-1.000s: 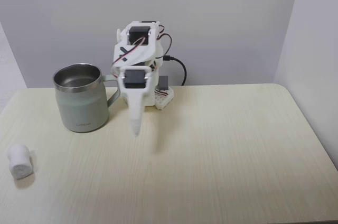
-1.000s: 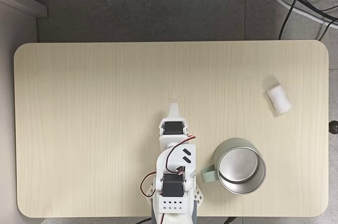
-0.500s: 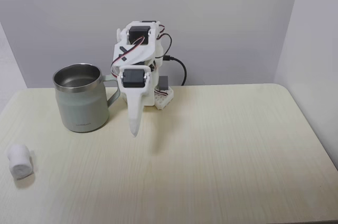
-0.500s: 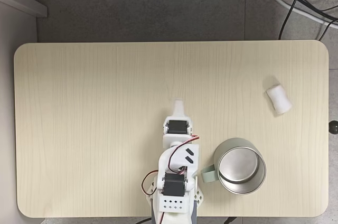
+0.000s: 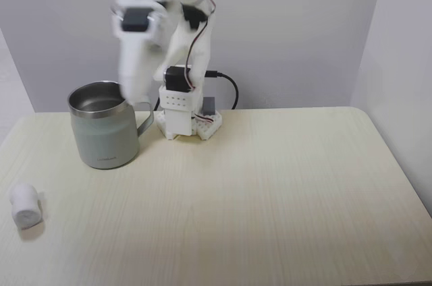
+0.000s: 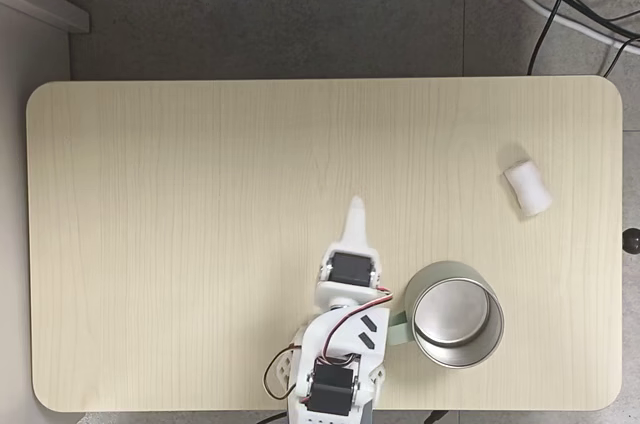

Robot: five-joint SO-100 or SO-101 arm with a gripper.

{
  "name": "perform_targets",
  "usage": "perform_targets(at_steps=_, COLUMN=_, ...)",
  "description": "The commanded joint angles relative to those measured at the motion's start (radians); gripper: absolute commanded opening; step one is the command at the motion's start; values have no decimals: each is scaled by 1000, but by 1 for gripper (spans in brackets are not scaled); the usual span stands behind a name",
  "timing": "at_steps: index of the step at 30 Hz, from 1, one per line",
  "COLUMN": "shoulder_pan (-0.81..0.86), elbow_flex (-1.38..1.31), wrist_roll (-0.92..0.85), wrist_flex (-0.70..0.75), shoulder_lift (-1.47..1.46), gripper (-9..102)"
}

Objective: Grasp a dressing and put it in the cup.

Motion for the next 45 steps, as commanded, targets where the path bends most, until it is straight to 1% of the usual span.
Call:
perform_targets(at_steps=1, shoulder_pan=135, elbow_flex=189, wrist_roll=-2, wrist_flex=38, shoulder_lift=172, gripper=11)
perform_targets(at_steps=7, shoulder_pan=334, elbow_flex=462, wrist_roll=-34, wrist_flex=86, shoulder_lift=584, gripper=22)
perform_targets(at_steps=11, shoulder_pan=410, elbow_flex=675, wrist_roll=-81, wrist_flex=150, shoulder_lift=894, gripper=26)
perform_targets(at_steps=16, shoulder_pan=456, elbow_flex=696, wrist_roll=-155, wrist_flex=137, shoulder_lift=1094, gripper=27)
perform_targets(at_steps=20, shoulder_pan=499, elbow_flex=707, wrist_roll=-183, wrist_flex=83, shoulder_lift=1233, gripper=28)
perform_targets(at_steps=25, shoulder_pan=543, elbow_flex=798, wrist_roll=-209, wrist_flex=67, shoulder_lift=1416, gripper=28)
perform_targets(at_steps=30, shoulder_pan=554, elbow_flex=879, wrist_roll=-227, wrist_flex=67, shoulder_lift=1532, gripper=28)
perform_targets(at_steps=39, shoulder_pan=543, elbow_flex=884, wrist_roll=-250, wrist_flex=58, shoulder_lift=1600, gripper=27)
perform_targets(at_steps=42, shoulder_pan=538, elbow_flex=882, wrist_roll=-255, wrist_flex=58, shoulder_lift=1611, gripper=24)
perform_targets(at_steps=45, shoulder_pan=534, elbow_flex=881, wrist_roll=-256, wrist_flex=58, shoulder_lift=1611, gripper=19)
